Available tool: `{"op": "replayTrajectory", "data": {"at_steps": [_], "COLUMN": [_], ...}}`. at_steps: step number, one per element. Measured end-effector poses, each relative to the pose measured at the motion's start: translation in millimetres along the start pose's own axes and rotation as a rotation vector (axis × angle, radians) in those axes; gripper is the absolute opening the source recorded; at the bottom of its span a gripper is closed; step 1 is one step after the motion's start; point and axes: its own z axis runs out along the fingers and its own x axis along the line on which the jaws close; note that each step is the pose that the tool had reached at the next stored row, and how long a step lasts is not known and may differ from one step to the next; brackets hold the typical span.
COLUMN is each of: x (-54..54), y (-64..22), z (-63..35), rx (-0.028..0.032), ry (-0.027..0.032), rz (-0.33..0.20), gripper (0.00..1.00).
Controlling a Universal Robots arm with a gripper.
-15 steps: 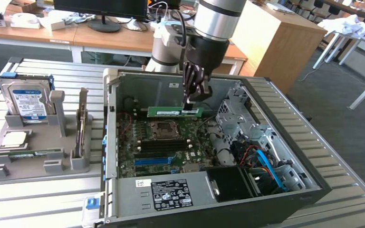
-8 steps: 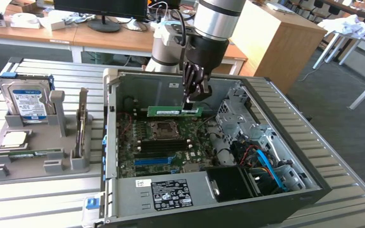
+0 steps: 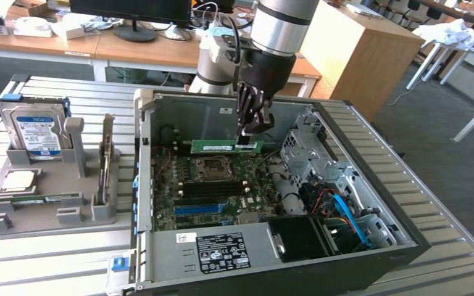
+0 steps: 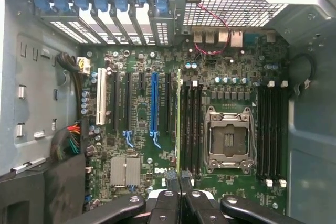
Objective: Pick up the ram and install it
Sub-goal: 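Pick up the ram and move it above insertion slot, then insert the ram into the slot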
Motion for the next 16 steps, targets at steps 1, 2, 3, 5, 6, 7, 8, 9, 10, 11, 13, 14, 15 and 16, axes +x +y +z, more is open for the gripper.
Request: {"op": "replayTrajectory", "data": {"at_steps": [1,2,3,5,6,7,8,9,10,11,13,14,15,16], "x": [0.0,0.0,-0.1,-0.1,-0.1,-0.1,-0.2,-0.2,-0.2,-0.2,-0.2,-0.1,-0.2,-0.2], "y": [-0.1,-0.1,-0.1,-0.2,-0.2,-0.3,-0.3,-0.3,-0.3,-0.3,-0.3,-0.3,-0.3,-0.3], "z": [1.8,2.7,3.6,5.3,6.0,6.8,7.4,7.5,7.5,7.6,7.7,7.7,7.9,8.1], "rx": [0.0,0.0,0.0,0.0,0.0,0.0,-0.0001,-0.0001,-0.0001,0.0,0.0,-0.0001,0.0,-0.0001], "ry": [0.0001,0.0001,0.0001,0.0001,0.0001,0.0001,0.0001,0.0003,0.0003,0.0003,0.0001,0.0002,0.0001,0.0001], "rz": [0.0,0.0,0.0,0.0,0.0,0.0,0.0,0.0,0.0,0.0,0.0,0.0,0.0,0.0], "gripper": [0.11,0.11,0.11,0.11,0.11,0.11,0.11,0.11,0.11,0.11,0.11,0.11,0.11,0.11]}}
